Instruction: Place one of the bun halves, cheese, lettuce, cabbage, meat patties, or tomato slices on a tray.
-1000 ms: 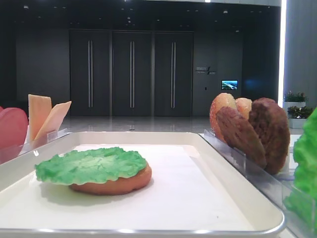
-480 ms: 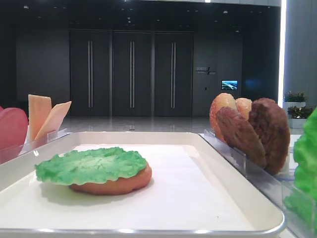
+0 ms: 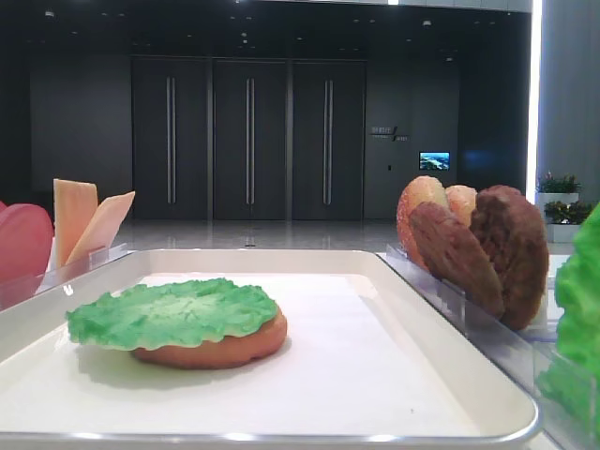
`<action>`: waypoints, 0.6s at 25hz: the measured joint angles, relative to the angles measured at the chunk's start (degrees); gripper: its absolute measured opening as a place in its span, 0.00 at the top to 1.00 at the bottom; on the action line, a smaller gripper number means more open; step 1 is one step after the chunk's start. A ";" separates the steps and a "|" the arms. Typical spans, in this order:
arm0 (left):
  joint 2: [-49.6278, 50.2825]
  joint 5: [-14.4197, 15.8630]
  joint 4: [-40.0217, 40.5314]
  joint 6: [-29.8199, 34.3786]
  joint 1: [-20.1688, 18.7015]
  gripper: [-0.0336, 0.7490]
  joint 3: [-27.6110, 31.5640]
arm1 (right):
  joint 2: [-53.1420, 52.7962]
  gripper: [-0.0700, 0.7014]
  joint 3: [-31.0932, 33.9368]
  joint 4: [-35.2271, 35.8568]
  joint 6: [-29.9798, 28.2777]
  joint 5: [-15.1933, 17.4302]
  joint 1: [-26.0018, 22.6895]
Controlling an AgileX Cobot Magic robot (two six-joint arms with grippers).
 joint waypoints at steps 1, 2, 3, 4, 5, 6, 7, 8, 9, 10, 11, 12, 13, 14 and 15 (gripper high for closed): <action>0.00 0.00 0.00 0.00 0.00 0.86 0.00 | -1.03 0.37 0.00 0.00 -0.38 0.00 0.00; 0.00 0.00 0.00 0.00 0.00 0.86 0.00 | -2.18 0.37 0.00 0.31 -0.96 0.00 0.00; 0.00 0.00 0.00 0.00 0.00 0.86 0.00 | -3.27 0.37 0.00 1.08 -1.85 0.00 0.00; 0.00 0.00 0.00 0.00 0.00 0.86 0.00 | -4.21 0.37 0.07 1.64 -2.31 0.00 0.00; 0.00 0.00 0.00 0.00 0.00 0.86 0.00 | -5.26 0.37 0.13 2.18 -2.72 0.00 0.00; 0.00 0.00 0.00 0.00 0.00 0.86 0.00 | -5.92 0.37 0.13 2.52 -2.95 0.00 0.00; 0.00 0.00 0.00 0.00 0.00 0.86 0.00 | -6.07 0.37 0.17 2.64 -3.08 0.00 0.00; 0.00 0.00 0.00 0.00 0.00 0.86 0.00 | -6.13 0.37 0.24 2.71 -3.14 0.00 0.00; 0.00 0.00 0.00 0.00 0.00 0.86 0.00 | -6.22 0.37 0.26 2.75 -3.19 0.00 0.00; 0.00 0.00 0.00 0.00 0.00 0.86 0.00 | -6.26 0.37 0.26 2.75 -3.19 0.00 0.00; 0.00 0.00 0.00 0.00 0.00 0.86 0.00 | -6.30 0.37 0.26 2.75 -3.19 0.00 0.00; 0.00 0.00 0.00 0.00 0.00 0.86 0.00 | -6.30 0.37 0.26 2.75 -3.19 0.00 0.00; 0.00 0.00 0.00 0.00 0.00 0.86 0.00 | -6.30 0.37 0.26 2.75 -3.19 0.00 0.00; 0.00 0.00 0.00 0.00 0.00 0.86 0.00 | -6.30 0.37 0.26 2.75 -3.19 0.00 0.00; 0.00 0.00 0.00 0.00 0.00 0.86 0.00 | -6.30 0.37 0.26 2.75 -3.19 0.00 0.00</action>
